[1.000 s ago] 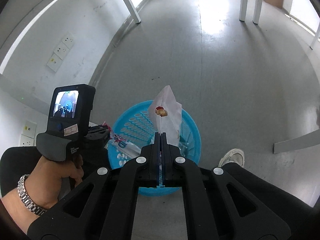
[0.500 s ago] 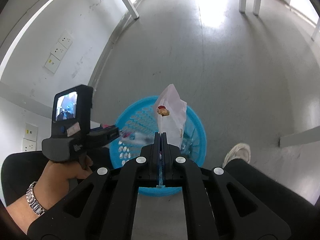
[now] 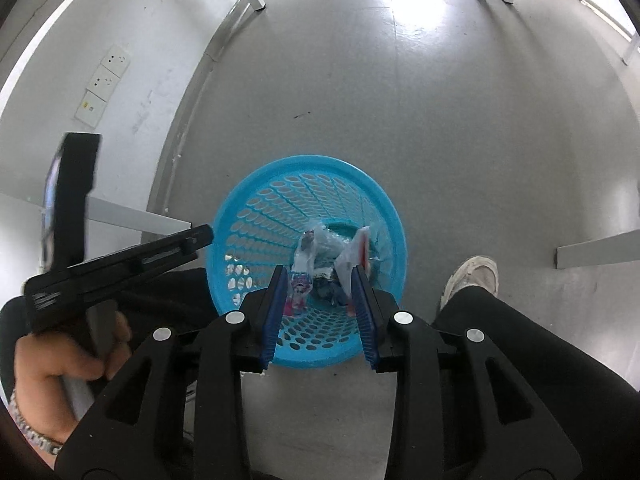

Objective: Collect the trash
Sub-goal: 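Open both tools to drop the wrapper and paper bag into the wastebasket, then raise both open tools back toward the table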

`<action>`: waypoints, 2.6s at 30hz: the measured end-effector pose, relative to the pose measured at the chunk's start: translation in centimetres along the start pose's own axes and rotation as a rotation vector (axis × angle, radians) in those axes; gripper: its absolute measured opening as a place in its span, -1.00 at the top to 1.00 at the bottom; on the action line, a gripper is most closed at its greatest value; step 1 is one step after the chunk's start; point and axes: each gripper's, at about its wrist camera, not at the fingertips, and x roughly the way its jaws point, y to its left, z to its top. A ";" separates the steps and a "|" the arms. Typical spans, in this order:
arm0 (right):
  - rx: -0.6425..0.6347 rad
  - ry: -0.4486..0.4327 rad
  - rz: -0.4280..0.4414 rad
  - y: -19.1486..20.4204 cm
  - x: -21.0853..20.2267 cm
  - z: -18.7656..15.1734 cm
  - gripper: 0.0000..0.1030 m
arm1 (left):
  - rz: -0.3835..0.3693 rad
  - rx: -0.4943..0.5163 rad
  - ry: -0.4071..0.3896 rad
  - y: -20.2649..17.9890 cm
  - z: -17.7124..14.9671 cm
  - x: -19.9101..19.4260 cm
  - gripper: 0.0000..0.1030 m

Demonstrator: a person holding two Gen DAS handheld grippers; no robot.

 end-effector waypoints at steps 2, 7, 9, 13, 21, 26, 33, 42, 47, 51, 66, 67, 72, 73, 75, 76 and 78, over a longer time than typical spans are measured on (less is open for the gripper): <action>-0.001 -0.011 0.003 0.2 -0.7 -0.5 0.28 | -0.014 0.021 -0.017 -0.3 -0.6 -1.0 -0.11; -0.011 -0.052 0.004 0.8 -2.6 -1.5 0.20 | -0.071 0.071 -0.088 -0.6 -2.2 -4.4 -0.18; -0.019 -0.071 0.002 0.9 -3.5 -2.1 0.09 | -0.092 0.096 -0.130 -0.5 -2.9 -6.0 -0.23; -0.039 -0.108 -0.013 1.3 -5.3 -3.1 0.07 | -0.132 0.152 -0.195 -0.5 -4.6 -8.7 -0.30; -0.066 -0.175 0.000 2.0 -9.3 -5.5 -0.09 | -0.148 0.246 -0.337 -0.1 -7.5 -14.3 -0.50; -0.074 -0.212 0.027 2.2 -12.7 -7.2 -0.10 | -0.134 0.304 -0.431 0.9 -8.9 -18.2 -0.61; -0.152 -0.327 0.001 2.9 -19.9 -10.1 -0.41 | -0.161 0.340 -0.556 2.0 -11.4 -23.0 -0.89; -0.175 -0.516 0.030 3.8 -29.6 -11.8 -0.83 | -0.258 0.289 -0.673 3.5 -13.6 -29.6 -0.89; -0.191 -0.595 0.041 4.8 -33.6 -11.3 -0.83 | -0.287 0.314 -0.718 3.6 -14.6 -33.3 -0.89; -0.192 -0.641 0.070 5.8 -36.3 -10.4 -0.83 | -0.303 0.321 -0.764 4.1 -14.4 -36.5 -0.89; -0.239 -0.690 0.008 8.1 -38.5 -3.9 -0.82 | -0.331 0.336 -0.853 2.0 -9.2 -42.0 -0.89; -0.243 -0.690 0.005 8.2 -38.4 -3.4 -0.82 | -0.332 0.337 -0.851 1.9 -8.9 -42.1 -0.89; -0.247 -0.678 0.005 8.2 -37.9 -1.3 -0.80 | -0.350 0.373 -0.822 0.5 -6.4 -41.9 -0.89; -0.246 -0.673 0.010 8.2 -37.6 -0.7 -0.79 | -0.344 0.380 -0.823 0.4 -6.1 -41.9 -0.89; -0.265 -0.657 0.008 8.6 -36.9 0.3 -0.72 | -0.331 0.400 -0.814 -0.1 -5.1 -41.6 -0.89; -0.275 -0.646 -0.002 8.8 -36.4 0.9 -0.67 | -0.326 0.406 -0.811 -0.2 -4.7 -41.5 -0.89; -0.283 -0.626 -0.011 8.9 -35.7 1.9 -0.58 | -0.311 0.409 -0.806 -0.6 -3.5 -41.3 -0.89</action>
